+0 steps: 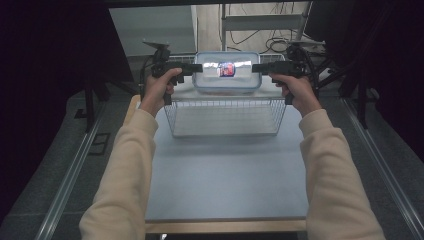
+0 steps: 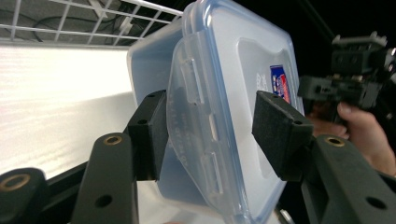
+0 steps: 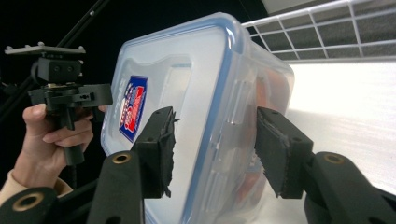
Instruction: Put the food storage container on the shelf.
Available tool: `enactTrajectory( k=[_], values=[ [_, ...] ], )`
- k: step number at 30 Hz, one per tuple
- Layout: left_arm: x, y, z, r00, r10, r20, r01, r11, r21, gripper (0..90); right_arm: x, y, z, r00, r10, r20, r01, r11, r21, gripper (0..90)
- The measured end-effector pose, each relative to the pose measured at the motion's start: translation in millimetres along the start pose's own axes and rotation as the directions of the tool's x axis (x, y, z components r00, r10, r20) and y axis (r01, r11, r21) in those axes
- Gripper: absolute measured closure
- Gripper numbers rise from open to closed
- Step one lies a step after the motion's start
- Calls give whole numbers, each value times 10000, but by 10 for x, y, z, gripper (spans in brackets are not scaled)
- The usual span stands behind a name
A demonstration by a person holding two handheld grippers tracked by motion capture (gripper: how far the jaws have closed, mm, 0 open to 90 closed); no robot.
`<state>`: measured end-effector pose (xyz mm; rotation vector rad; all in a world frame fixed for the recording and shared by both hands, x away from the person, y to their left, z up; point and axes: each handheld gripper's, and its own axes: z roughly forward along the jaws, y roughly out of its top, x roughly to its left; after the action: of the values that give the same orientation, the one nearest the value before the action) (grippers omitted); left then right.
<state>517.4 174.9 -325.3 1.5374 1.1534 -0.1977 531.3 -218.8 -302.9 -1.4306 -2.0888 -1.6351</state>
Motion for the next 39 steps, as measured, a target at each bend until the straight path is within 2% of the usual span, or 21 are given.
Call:
enactTrajectory(
  k=[3,4,5,9,12,14,18,21,25,28,30,32,35,37,39],
  values=[
    [48,10,62,9987,-60,-510,64,9999,80,418,-16,-15,19,9987,-12,516,13,10000,-20,467],
    [79,8,70,9991,-284,-322,285,9996,19,414,-20,-23,24,9975,-32,702,27,10000,70,459],
    [98,3,80,9992,-364,-189,363,9993,-41,412,-27,-30,25,9979,174,629,-176,9998,26,463],
    [79,-11,88,9988,-291,-400,284,9994,-189,383,4,-70,22,9966,32,823,-14,9998,-218,441],
    [27,-23,71,9982,140,-578,-157,9994,-298,363,43,-93,6,9954,-181,937,215,9991,-357,418],
    [-28,-29,43,9979,354,-547,-377,9984,-419,337,76,-103,-23,9949,-364,945,418,9976,-556,407],
    [-157,-66,-67,9923,917,-829,-965,9938,-556,317,147,-138,-102,9914,-893,961,959,9932,-667,357],
    [-226,-121,-151,9887,1090,-1028,-1165,9907,-699,303,202,-201,-156,9861,-1285,1049,1362,9883,-691,325],
    [-315,-250,-270,9821,1509,-1125,-1590,9850,-664,302,254,-300,-220,9754,-1816,1248,1899,9801,-583,309],
    [-376,-381,-340,9715,1978,-1306,-2053,9776,-459,302,276,-386,-274,9673,-2147,1349,2230,9736,-493,302],
    [-419,-484,-376,9668,2213,-1281,-2280,9728,-400,303,288,-444,-314,9627,-2344,1354,2421,9693,-427,296],
    [-469,-612,-415,9584,2509,-1359,-2574,9657,-327,303,303,-524,-360,9557,-2579,1416,2663,9629,-440,290],
    [-522,-780,-463,9469,2853,-1485,-2912,9565,-190,305,317,-646,-425,9518,-2762,1335,2845,9575,-472,289],
    [-551,-937,-493,9454,2960,-1365,-3000,9539,-91,305,323,-750,-475,9465,-2942,1330,3022,9522,-443,284],
    [-568,-1069,-512,9379,3174,-1401,-3189,9477,122,304,323,-888,-538,9413,-3129,1267,3205,9462,-442,283]
  ],
)
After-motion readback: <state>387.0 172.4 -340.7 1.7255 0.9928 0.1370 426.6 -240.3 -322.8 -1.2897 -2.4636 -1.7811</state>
